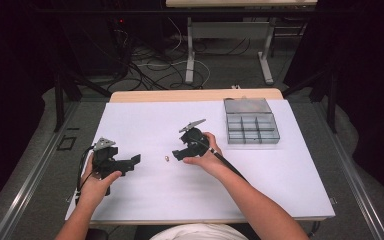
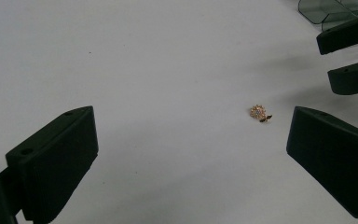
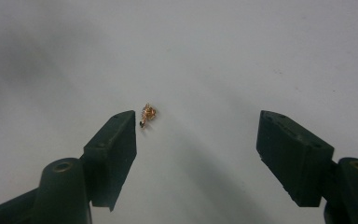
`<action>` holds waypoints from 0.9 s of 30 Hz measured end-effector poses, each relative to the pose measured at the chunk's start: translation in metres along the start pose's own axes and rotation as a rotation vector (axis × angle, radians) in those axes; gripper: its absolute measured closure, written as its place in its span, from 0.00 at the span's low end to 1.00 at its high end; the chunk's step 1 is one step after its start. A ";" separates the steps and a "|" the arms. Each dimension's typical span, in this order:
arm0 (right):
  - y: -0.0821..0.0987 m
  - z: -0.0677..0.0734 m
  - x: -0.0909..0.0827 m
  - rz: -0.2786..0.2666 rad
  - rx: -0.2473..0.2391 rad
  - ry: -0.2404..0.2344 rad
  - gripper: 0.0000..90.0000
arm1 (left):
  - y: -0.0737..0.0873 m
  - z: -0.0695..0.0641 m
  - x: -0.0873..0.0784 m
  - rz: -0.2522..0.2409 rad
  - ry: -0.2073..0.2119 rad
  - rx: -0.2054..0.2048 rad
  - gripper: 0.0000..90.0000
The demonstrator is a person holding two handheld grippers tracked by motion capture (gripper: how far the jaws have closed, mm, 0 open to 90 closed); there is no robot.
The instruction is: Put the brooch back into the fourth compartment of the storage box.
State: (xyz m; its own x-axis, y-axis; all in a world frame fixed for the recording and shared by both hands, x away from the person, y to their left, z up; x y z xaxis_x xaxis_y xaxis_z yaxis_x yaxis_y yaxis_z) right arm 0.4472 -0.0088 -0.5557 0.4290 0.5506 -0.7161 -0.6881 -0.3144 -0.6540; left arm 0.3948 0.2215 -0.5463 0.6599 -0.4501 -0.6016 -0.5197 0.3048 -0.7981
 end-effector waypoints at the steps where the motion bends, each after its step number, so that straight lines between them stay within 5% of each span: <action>1: 0.000 0.001 0.000 0.021 0.007 -0.003 0.32 | 0.000 0.000 0.000 -0.001 0.000 -0.001 0.02; 27: 0.000 0.018 0.029 0.078 0.077 -0.060 0.41 | 0.000 0.001 0.002 -0.011 -0.008 -0.008 0.03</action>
State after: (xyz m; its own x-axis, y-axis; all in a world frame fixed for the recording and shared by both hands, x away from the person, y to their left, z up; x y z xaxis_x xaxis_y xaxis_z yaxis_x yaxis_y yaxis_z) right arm 0.4491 0.0215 -0.5718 0.3384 0.5728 -0.7466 -0.7618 -0.2990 -0.5747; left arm 0.3962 0.2214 -0.5476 0.6700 -0.4470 -0.5928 -0.5167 0.2926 -0.8046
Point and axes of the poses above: each handheld gripper's, and its own axes: x roughly forward along the jaws, y roughly out of its underside, z roughly to its left, the point moved 6 cm from there along x, roughly forward along the jaws, and after that the axes turned 11 degrees about x, right-handed, at the moved point
